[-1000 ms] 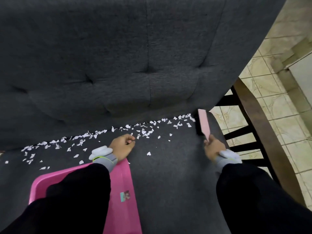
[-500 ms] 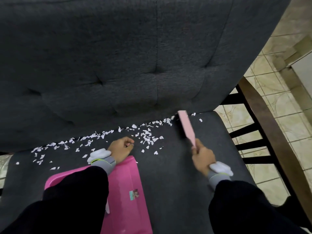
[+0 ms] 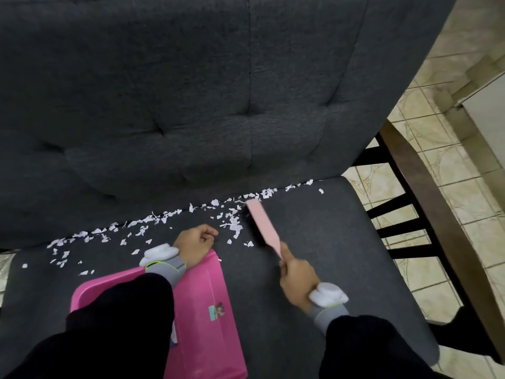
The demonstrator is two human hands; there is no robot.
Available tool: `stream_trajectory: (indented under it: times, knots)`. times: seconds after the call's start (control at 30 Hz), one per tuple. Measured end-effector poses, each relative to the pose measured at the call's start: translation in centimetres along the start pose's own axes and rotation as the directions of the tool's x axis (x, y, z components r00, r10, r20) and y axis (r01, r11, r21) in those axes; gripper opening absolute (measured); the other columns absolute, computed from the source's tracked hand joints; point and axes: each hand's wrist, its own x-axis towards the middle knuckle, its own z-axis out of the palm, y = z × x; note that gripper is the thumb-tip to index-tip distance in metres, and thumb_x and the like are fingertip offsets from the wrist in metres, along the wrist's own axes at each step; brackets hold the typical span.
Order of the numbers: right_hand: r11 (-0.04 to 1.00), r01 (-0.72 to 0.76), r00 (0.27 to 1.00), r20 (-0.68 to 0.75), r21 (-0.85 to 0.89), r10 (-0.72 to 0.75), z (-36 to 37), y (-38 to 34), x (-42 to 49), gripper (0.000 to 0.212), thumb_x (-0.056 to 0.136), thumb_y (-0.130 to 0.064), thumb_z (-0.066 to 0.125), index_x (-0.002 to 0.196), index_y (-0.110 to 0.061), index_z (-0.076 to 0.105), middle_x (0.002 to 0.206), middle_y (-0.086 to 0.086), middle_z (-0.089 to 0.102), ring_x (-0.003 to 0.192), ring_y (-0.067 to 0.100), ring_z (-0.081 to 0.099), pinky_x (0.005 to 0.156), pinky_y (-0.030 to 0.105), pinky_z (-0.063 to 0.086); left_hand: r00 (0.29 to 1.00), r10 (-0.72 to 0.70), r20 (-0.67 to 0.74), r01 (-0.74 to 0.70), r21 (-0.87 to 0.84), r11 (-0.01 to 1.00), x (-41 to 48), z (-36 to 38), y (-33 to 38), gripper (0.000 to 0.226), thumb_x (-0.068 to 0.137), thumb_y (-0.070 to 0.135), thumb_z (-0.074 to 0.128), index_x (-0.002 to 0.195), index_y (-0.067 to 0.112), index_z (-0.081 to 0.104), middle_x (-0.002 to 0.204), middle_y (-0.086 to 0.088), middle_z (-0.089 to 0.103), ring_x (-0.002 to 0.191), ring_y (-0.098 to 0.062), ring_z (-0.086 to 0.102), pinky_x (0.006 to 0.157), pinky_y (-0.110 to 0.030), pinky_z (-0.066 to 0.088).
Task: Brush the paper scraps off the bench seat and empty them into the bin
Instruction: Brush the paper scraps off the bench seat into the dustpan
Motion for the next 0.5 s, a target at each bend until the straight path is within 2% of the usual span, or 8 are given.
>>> stream_trajectory:
  times: [0.07, 0.13, 0.23, 0.37, 0.5]
  knots:
    - [0.996, -0.092, 0.991, -0.096, 0.005, 0.092, -2.2, 1.2, 1.2, 0.051, 0.098, -0.02, 0.035, 0.147, -0.019, 0.023, 0.113, 0.024, 0.063, 0.104, 0.041, 0.059, 0.084, 0.04, 0.046, 1.0, 0.009, -0.005, -0.01, -0.003, 1.0, 0.3, 0.1, 0.3, 0.023, 0.087, 0.004, 0.052, 0.102, 0.013, 0.067, 0.088, 0.001, 0.064, 0.079, -0.013, 0.057, 0.067, -0.009, 0.039]
    - [0.975, -0.223, 0.957, -0.187, 0.02, 0.223, -4.7, 2.8, 3.0, 0.04, 0.097, -0.017, 0.036, 0.137, -0.012, 0.035, 0.112, 0.025, 0.063, 0.105, 0.042, 0.058, 0.084, 0.04, 0.045, 1.0, 0.016, -0.007, -0.016, 0.0, 1.0, 0.7, 0.1, 0.6, 0.023, 0.087, 0.005, 0.052, 0.102, 0.013, 0.067, 0.088, 0.001, 0.064, 0.077, -0.012, 0.056, 0.065, -0.001, 0.035]
    - [0.922, -0.381, 0.901, -0.194, 0.069, 0.387, -8.0, 5.8, 5.8, 0.029, 0.093, -0.013, 0.04, 0.121, -0.005, 0.043, 0.115, 0.025, 0.061, 0.107, 0.041, 0.057, 0.084, 0.038, 0.044, 1.0, 0.02, -0.011, -0.02, 0.003, 1.0, 1.0, 0.2, 0.9, 0.021, 0.088, 0.005, 0.052, 0.101, 0.014, 0.067, 0.087, 0.002, 0.064, 0.074, -0.009, 0.055, 0.063, 0.003, 0.035]
    - [0.849, -0.528, 0.842, -0.107, 0.031, 0.528, -9.9, 7.7, 9.5, 0.05, 0.091, -0.015, 0.042, 0.138, -0.004, 0.032, 0.13, 0.021, 0.054, 0.118, 0.036, 0.053, 0.092, 0.037, 0.043, 1.0, 0.023, -0.008, -0.023, 0.011, 1.0, 1.7, 0.7, 1.2, 0.022, 0.088, 0.006, 0.052, 0.101, 0.015, 0.067, 0.088, 0.002, 0.065, 0.08, -0.013, 0.057, 0.064, 0.004, 0.035]
    - [0.857, -0.515, 0.856, -0.057, -0.008, 0.514, -7.7, 4.7, 10.1, 0.06, 0.092, -0.011, 0.039, 0.147, -0.006, 0.016, 0.136, 0.019, 0.05, 0.123, 0.033, 0.051, 0.101, 0.038, 0.041, 1.0, 0.025, -0.004, -0.025, 0.006, 1.0, 2.0, 1.0, 1.2, 0.022, 0.087, 0.004, 0.052, 0.1, 0.014, 0.067, 0.087, 0.002, 0.064, 0.081, -0.013, 0.057, 0.065, 0.005, 0.034]
